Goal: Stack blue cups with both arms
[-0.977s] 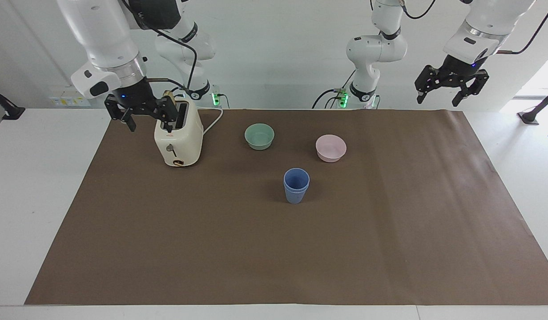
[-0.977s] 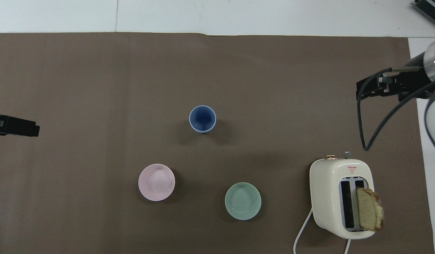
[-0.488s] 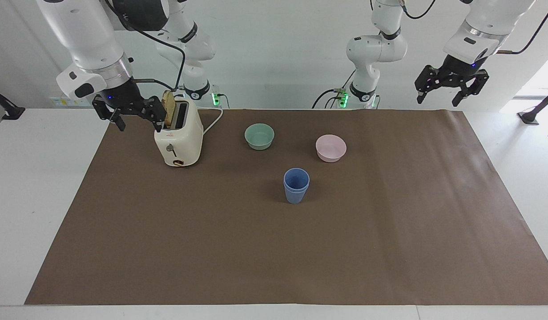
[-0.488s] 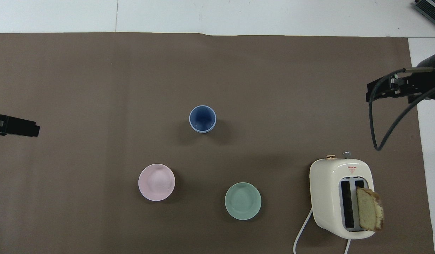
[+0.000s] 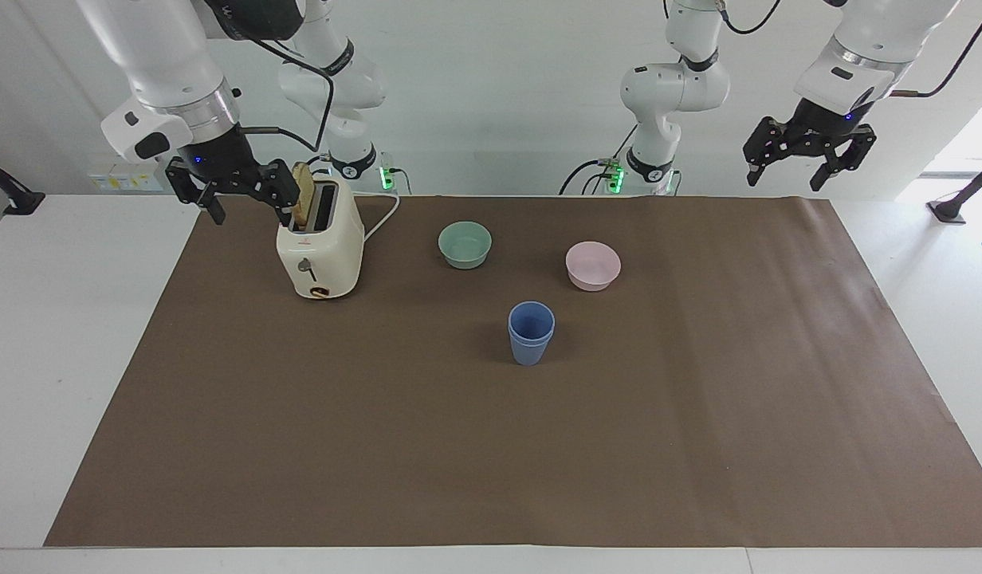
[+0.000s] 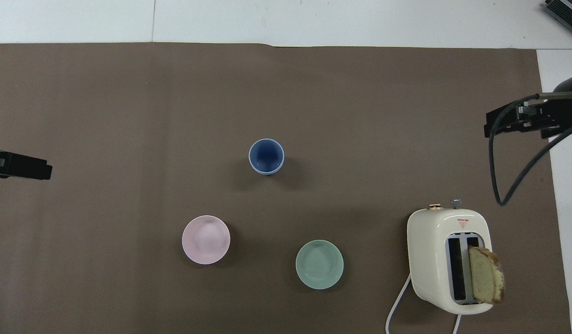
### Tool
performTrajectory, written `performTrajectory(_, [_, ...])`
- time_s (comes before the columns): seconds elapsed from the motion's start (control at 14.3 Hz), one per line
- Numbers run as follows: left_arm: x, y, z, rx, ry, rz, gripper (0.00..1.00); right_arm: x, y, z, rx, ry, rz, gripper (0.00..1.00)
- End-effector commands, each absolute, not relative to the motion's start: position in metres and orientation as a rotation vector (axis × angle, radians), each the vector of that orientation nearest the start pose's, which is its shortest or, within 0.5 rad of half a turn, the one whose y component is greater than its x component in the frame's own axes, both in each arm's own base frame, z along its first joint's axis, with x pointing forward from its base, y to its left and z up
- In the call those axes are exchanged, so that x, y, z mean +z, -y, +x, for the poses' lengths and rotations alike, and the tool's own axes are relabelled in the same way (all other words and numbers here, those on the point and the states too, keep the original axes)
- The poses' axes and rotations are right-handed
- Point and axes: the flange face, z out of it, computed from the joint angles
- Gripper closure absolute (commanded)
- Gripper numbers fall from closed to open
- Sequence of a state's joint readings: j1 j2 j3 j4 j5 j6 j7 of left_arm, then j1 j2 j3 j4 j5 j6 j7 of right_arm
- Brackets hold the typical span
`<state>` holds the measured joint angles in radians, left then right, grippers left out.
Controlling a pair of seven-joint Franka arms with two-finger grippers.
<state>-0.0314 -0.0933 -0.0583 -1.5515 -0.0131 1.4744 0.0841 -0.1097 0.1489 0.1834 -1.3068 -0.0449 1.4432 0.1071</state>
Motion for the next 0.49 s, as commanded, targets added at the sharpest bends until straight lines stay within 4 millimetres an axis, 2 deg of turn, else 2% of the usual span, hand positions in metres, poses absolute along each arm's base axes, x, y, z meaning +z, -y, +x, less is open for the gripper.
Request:
performTrajectory(0.0, [0.6782,0.0446,0.5062,-0.017,-0.274,-3.145,0.0,0.6535,-0.0264,0.5812,0.015,-0.041,-3.143,0.0])
performTrajectory(0.42, [0.6782,0.0446,0.5062,-0.017,-0.275,-3.145,0.0,0.6533,-0.024,0.5811,0.018,-0.05,-3.142,0.0])
